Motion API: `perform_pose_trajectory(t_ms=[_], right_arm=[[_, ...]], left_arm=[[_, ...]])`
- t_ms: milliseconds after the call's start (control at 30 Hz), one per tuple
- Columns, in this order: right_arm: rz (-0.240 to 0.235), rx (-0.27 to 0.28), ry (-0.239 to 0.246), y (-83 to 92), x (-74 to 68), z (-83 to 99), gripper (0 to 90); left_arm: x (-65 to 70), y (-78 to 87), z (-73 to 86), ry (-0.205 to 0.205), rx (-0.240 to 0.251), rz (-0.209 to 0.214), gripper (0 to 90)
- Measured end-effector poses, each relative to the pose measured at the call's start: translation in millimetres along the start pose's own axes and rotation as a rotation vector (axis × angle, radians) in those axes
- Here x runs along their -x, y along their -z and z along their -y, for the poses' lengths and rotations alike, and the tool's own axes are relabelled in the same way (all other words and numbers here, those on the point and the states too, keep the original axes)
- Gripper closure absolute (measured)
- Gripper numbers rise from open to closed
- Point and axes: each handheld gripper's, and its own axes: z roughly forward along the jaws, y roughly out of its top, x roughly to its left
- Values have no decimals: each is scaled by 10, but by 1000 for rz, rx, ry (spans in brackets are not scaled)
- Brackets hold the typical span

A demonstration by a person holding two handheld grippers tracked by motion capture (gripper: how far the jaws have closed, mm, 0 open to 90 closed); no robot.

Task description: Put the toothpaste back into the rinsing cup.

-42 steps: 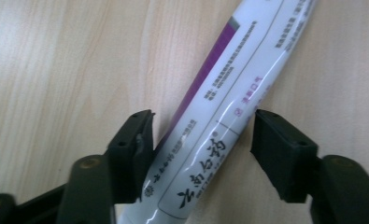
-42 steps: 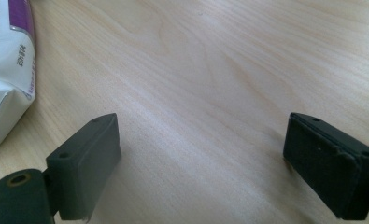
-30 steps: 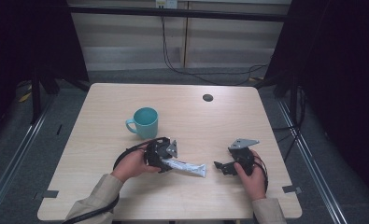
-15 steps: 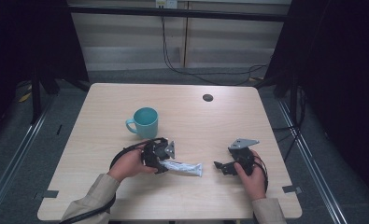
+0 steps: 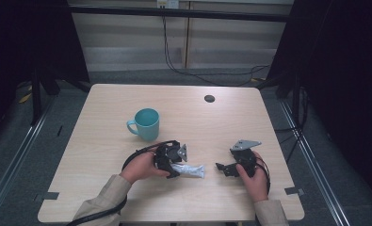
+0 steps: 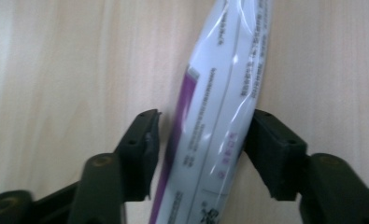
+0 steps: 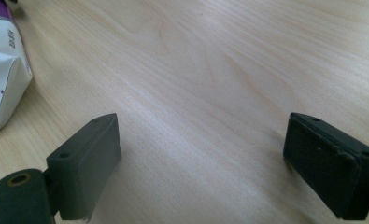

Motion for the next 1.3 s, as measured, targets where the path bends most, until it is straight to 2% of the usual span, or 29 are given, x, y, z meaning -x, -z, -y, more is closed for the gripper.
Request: perform_pose_trajectory(t_ms=[33, 67, 167, 200, 267, 367, 500, 667, 767, 933, 1000, 1067, 1100, 1200, 1300], right_arm=[[0, 0, 0, 0, 0, 0, 105], [0, 0, 0, 0, 0, 0, 105], [-1, 0, 0, 0, 1, 0, 105], [-1, 0, 0, 0, 1, 0, 105], [-1, -1, -1, 1, 0, 0, 105], [0, 0, 0, 0, 1, 0, 105], [-1, 0, 0, 0, 1, 0, 105], [-1, 0, 0, 0, 1, 0, 105], [-1, 0, 0, 0, 1, 0, 105], [-1, 0, 0, 0, 1, 0, 105], [-1, 0, -1, 0, 0, 0, 105], [-1, 0, 0, 0, 1, 0, 105], [0, 0, 0, 1, 1, -1, 105], [-1, 0, 0, 0, 1, 0, 105], [0, -1, -1, 1, 0, -1, 105]], left_arm=[[11, 0, -2, 6, -2, 2, 528], [26, 3, -9, -6, -7, -1, 548], [56, 38, -34, -16, -29, -13, 657], [52, 51, -30, 5, -24, 3, 710], [57, 61, -13, 21, -7, 38, 735], [78, 80, 11, 22, -9, 52, 741], [67, 115, 63, 56, -6, 43, 745], [43, 212, 119, 97, 29, 34, 744], [20, 271, 140, 121, 49, 19, 745], [-28, 361, 173, 141, 62, 6, 744], [-34, 384, 188, 165, 71, -5, 744], [-52, 418, 195, 164, 56, -14, 743], [-56, 435, 202, 170, 63, -25, 743], [-90, 492, 232, 198, 94, -14, 743], [-111, 533, 253, 214, 116, -25, 744]])
